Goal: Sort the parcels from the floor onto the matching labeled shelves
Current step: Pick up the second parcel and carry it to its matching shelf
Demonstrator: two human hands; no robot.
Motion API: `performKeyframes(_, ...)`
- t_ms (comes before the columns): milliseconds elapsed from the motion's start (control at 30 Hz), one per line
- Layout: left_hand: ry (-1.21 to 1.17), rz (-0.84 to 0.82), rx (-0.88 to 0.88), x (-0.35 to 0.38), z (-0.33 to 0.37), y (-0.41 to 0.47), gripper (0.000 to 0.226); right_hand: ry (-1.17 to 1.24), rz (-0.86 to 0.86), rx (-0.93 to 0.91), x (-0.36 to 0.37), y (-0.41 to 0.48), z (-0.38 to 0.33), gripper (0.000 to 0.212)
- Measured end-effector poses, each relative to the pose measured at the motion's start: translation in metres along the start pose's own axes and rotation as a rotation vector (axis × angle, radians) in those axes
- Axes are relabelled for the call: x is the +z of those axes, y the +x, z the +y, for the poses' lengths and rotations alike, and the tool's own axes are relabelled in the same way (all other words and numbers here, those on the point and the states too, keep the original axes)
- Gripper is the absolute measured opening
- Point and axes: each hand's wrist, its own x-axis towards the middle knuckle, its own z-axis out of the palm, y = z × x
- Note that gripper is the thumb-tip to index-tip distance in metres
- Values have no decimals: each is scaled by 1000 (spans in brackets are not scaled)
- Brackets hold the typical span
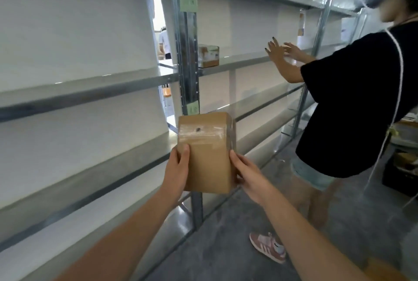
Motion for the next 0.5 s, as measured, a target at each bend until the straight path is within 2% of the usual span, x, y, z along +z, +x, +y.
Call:
performKeyframes(100,-46,89,77,-38,11,-6,55,57,-34,-46,41,7,-22,40)
performKeyframes(167,-56,166,143,-66,17,-7,55,75,-105,-30,71,7,-34,40)
performKeyframes(300,74,349,215,-130,20,-9,53,86,-239,3,121,7,-48,39)
performKeyframes(433,35,445,117,-198,0,-8,80,16,-415,32,178,-4,-58,26)
performKeyframes(500,40,449,107,-227,4,-14,80,26,-489,42,206,-14,-58,28)
